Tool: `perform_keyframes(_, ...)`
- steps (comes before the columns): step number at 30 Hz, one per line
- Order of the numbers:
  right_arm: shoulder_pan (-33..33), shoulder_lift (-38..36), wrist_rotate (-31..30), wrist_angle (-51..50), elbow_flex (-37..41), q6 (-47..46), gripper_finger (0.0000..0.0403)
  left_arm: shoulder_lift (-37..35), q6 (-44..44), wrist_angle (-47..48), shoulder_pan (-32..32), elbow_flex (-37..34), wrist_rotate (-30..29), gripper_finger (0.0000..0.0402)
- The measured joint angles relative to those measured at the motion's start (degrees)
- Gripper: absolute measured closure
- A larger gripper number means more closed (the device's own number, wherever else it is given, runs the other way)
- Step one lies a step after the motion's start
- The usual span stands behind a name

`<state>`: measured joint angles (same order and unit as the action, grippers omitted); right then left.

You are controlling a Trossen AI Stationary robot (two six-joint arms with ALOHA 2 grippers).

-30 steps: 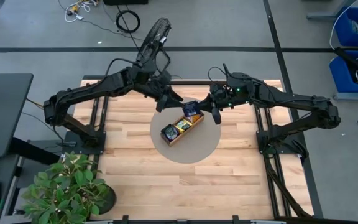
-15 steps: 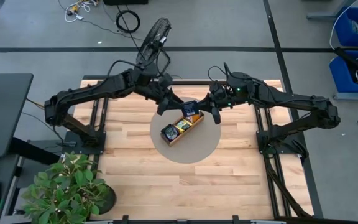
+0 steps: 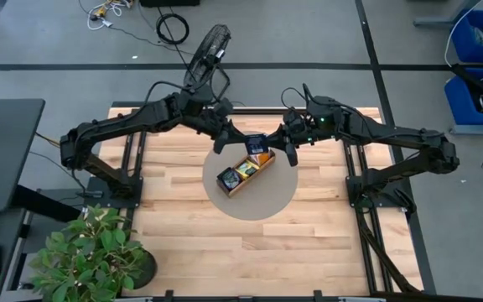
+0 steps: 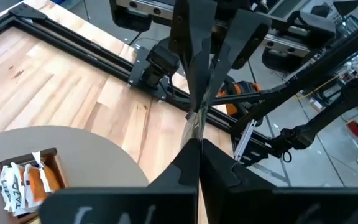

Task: Pick & Place Tea
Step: Put the black tea bag into the left section of the wooden organizer

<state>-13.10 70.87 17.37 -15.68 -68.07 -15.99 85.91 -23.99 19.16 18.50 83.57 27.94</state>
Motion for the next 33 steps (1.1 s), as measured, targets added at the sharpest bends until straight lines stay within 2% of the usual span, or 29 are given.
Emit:
perform_keyframes(4, 0.0, -0.9, -2.4, -0.6, 0.0, 0.5, 0.0364, -0.3, -0.9, -0.2, -0.2, 0.0, -3.1, 0.0399)
perform_keyframes(10, -0.6, -4.2, -6.2, -3.0, 0.0, 2.6, 0.0297, -2.3, 1.8, 0.5, -2.6, -0.1, -11.4, 0.04)
perform_keyframes(17, -1.8, -8.7, -19.0, -7.5, 0.0, 3.4, 0.0218, -4.0, 0.7, 4.3, -5.3, 0.0, -24.6, 0.04)
perform_keyframes(21, -2.3, -11.0, -25.0, -9.3, 0.0, 4.2, 0.018, -4.3, -0.7, 4.6, -7.4, -1.8, -28.2, 0.04)
perform_keyframes(24, -2.6, -12.5, -25.5, -9.6, 0.0, 4.7, 0.016, -4.9, -2.3, 2.5, -9.3, -5.0, -29.0, 0.04)
perform_keyframes(27, -3.1, -13.6, -25.5, -10.9, 0.0, 4.7, 0.0148, -5.5, -4.2, -2.1, -11.5, -8.5, -32.4, 0.0401)
perform_keyframes(33, -3.5, -14.4, -25.5, -13.9, 0.0, 4.7, 0.0142, -7.9, -9.2, -4.9, -14.6, -16.8, -36.9, 0.0401)
